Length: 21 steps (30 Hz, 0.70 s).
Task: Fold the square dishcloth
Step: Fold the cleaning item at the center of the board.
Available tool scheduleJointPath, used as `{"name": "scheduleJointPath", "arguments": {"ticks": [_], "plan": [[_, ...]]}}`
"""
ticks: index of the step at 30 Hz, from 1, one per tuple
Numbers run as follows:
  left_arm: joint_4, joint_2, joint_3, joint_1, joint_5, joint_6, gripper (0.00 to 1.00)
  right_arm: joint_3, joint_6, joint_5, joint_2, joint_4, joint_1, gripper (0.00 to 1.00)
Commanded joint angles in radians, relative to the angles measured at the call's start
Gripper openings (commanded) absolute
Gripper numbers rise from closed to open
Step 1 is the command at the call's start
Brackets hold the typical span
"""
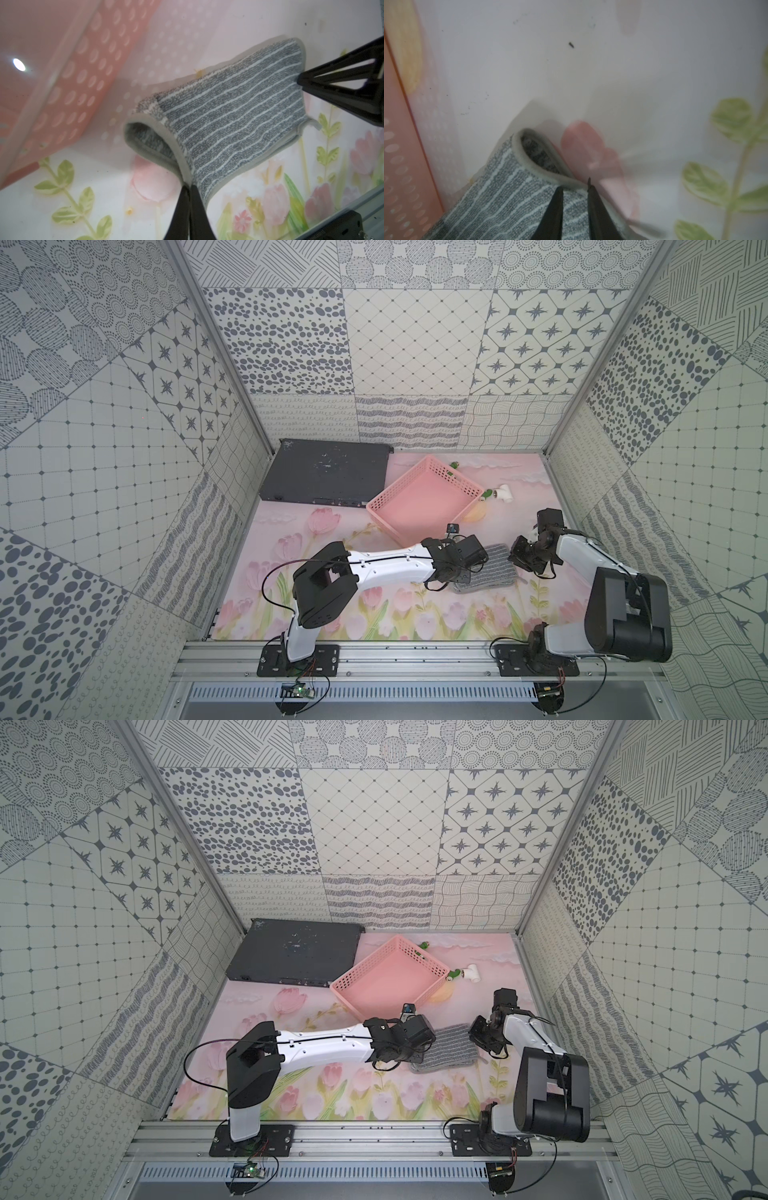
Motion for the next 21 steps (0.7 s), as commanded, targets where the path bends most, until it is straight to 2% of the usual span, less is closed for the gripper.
{"name": "scheduleJointPath", "arguments": {"ticks": [1,13,21], "plan": [[-0.022,0.032,0.076,-0.005,0.088,0.067,0.00,-0.016,-0.002,0.003,0.013,0.033,-0.005,0.23],[-0.042,0.159,0.300,-0.004,0.210,0.109,0.00,-0.034,0.022,-0.008,0.034,0.063,-0.005,0.19],[-0.067,0.169,0.322,0.024,0.208,0.135,0.00,-0.062,0.089,-0.023,0.005,0.087,0.040,0.20]]}}
